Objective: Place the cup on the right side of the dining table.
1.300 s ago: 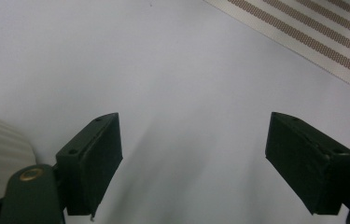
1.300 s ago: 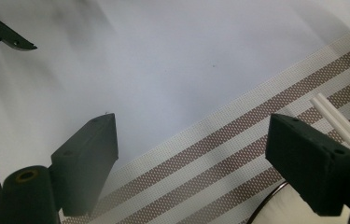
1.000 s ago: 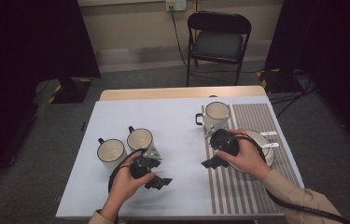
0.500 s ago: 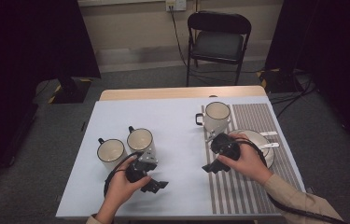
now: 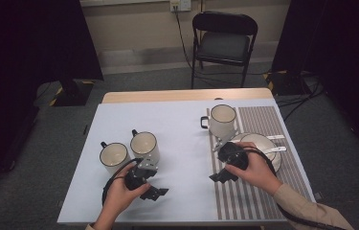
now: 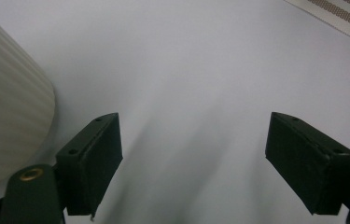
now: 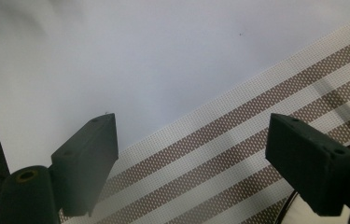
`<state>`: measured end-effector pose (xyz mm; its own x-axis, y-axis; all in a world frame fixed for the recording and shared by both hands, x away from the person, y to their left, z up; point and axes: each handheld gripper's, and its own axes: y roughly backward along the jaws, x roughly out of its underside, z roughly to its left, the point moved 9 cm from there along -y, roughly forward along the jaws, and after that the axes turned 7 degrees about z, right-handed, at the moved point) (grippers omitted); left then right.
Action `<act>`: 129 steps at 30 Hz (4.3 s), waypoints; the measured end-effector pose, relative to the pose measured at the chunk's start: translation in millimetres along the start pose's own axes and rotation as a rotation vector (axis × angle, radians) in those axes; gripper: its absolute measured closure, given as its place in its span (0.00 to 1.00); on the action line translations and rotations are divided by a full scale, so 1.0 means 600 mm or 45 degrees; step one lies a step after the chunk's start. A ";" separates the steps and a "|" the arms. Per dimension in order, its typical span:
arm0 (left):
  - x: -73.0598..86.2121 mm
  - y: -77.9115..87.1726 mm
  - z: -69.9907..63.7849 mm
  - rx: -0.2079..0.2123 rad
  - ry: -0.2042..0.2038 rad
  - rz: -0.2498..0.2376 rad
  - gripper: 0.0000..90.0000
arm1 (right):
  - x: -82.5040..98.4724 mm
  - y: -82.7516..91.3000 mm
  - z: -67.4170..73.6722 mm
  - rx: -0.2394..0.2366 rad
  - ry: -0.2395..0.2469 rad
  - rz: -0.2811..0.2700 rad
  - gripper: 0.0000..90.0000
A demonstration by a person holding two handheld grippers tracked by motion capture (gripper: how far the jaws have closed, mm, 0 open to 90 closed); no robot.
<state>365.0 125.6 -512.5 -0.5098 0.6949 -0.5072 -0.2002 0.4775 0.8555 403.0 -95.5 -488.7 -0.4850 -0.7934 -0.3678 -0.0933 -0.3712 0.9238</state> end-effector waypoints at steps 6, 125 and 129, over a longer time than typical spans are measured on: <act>0.007 0.004 0.002 -0.006 -0.002 -0.005 0.20 | 0.009 -0.003 0.002 -0.012 0.005 -0.001 0.18; 0.146 0.063 0.022 -0.108 0.043 0.022 0.20 | 0.140 -0.027 0.028 0.006 0.073 -0.130 0.19; 0.152 0.063 0.023 -0.112 0.039 0.014 0.20 | 0.143 -0.028 0.029 0.027 0.088 -0.171 0.19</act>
<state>322.5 214.3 -527.7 -0.5373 0.6825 -0.4954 -0.2665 0.4199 0.8675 347.8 -149.0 -534.0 -0.4061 -0.7688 -0.4940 -0.1721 -0.4666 0.8676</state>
